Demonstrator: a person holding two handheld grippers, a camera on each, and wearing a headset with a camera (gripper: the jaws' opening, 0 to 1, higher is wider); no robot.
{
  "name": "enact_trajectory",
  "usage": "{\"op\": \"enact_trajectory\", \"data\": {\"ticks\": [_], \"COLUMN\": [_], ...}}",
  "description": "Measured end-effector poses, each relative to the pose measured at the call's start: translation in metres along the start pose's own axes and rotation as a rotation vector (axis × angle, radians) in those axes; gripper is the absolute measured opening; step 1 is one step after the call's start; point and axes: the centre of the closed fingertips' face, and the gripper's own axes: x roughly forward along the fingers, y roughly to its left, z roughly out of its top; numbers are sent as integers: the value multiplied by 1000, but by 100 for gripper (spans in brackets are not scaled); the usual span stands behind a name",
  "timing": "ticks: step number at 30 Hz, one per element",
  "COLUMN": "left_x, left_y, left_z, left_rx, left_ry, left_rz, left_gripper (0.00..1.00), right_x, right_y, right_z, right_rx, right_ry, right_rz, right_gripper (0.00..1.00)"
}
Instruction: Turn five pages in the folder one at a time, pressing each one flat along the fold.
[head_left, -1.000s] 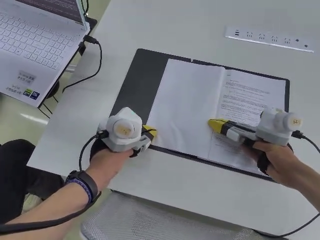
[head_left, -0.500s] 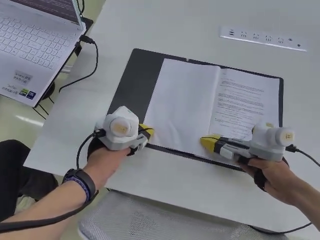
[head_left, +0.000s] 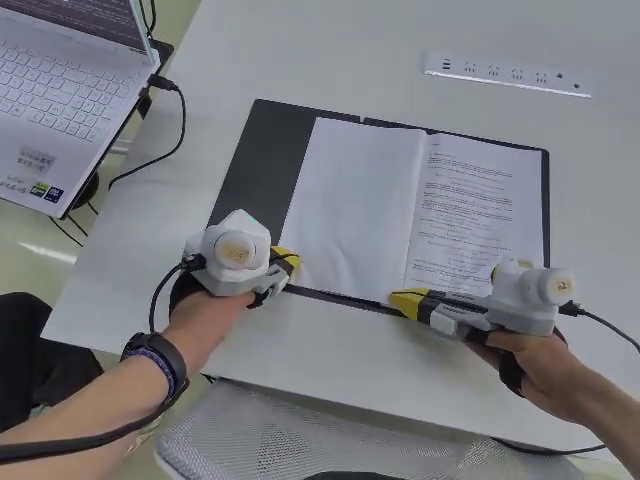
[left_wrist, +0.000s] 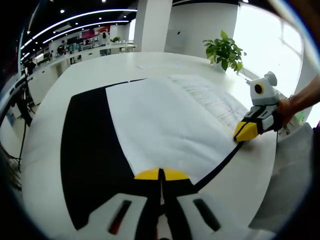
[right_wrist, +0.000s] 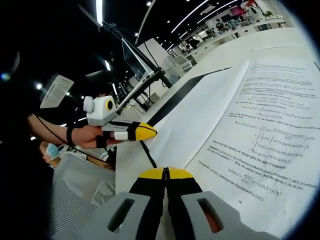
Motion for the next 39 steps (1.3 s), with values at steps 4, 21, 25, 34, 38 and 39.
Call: {"op": "enact_trajectory", "data": {"ticks": [4, 21, 25, 34, 38, 39], "left_x": [0, 0, -1, -4, -8, -9], "left_y": [-1, 0, -1, -10, -15, -16], "left_z": [0, 0, 0, 1, 4, 5], "left_rx": [8, -17, -28, -44, -23, -20], "left_ry": [7, 11, 20, 23, 20, 19], "left_rz": [-3, 4, -6, -40, -60, -63], "left_gripper": [0, 0, 0, 8, 11, 12], "right_x": [-1, -3, -4, -17, -25, -28], "right_y": [-2, -8, -5, -2, 0, 0], "right_z": [-1, -4, -5, 1, 7, 9], "right_rx": [1, 55, 67, 118, 114, 112], "right_ry": [4, -19, -15, -54, -77, -85], "right_rz": [-5, -52, -60, -80, -91, -96], "right_gripper": [0, 0, 0, 9, 11, 13]}}
